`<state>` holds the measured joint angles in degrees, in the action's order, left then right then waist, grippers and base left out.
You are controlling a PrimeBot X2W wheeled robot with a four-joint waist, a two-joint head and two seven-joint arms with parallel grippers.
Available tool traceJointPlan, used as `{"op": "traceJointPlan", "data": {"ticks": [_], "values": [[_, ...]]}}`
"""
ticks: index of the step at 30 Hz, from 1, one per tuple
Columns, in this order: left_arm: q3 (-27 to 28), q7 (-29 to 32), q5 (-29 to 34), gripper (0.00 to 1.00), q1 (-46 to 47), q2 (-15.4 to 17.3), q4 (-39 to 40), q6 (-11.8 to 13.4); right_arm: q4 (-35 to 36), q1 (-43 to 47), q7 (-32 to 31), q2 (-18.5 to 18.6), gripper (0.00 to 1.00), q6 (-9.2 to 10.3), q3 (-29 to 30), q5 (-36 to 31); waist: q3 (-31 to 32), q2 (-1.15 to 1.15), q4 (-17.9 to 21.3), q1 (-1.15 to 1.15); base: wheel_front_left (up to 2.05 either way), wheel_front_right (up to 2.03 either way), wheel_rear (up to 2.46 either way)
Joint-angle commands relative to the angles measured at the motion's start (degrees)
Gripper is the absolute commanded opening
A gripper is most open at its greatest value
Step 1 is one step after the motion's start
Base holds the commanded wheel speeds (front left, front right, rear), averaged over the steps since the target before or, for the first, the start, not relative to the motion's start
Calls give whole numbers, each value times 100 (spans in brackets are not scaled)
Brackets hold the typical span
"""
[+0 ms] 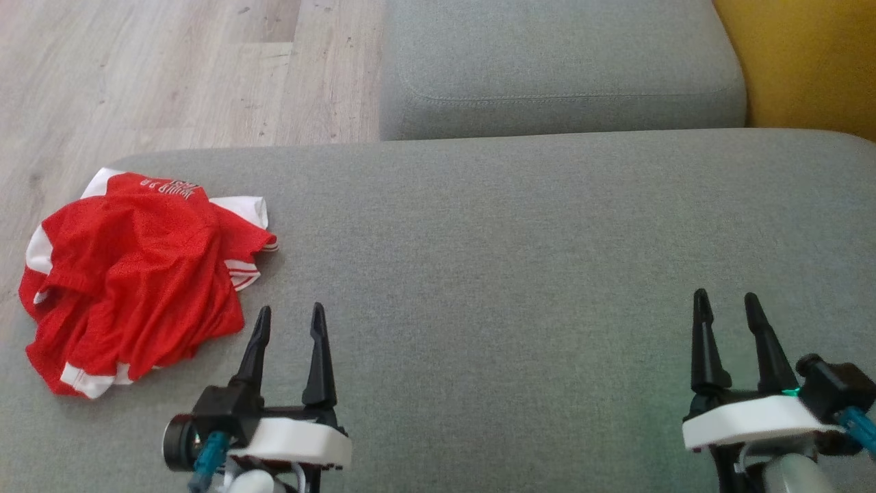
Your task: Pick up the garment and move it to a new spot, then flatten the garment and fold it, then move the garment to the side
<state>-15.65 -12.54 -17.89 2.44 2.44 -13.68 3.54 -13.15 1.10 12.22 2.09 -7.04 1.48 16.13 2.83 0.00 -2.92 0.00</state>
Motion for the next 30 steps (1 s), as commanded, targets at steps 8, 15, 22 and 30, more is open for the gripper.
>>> {"op": "traceJointPlan", "data": {"ticks": [8, 15, 22, 30], "values": [[12, -211, 715, 100, 407, 43, 60, 178, 133, -116, 243, 77, 100, -44, -256, -615, 19, 0, -34, 0, 0, 0, 0], [-12, -246, 869, 100, 412, 43, -88, 209, 12, -114, 278, 78, 100, -45, -276, -716, 38, 0, -43, 0, 0, 0, 0], [-9, -246, 767, 100, 402, 43, -244, 274, -190, -106, 278, 78, 100, -45, -154, -662, 63, 0, -45, 0, 0, 0, 0], [-11, -246, 758, 100, 432, 43, -356, 321, -297, -134, 278, 78, 100, -45, -118, -640, 50, 0, -49, 0, 0, 0, 0]]}}
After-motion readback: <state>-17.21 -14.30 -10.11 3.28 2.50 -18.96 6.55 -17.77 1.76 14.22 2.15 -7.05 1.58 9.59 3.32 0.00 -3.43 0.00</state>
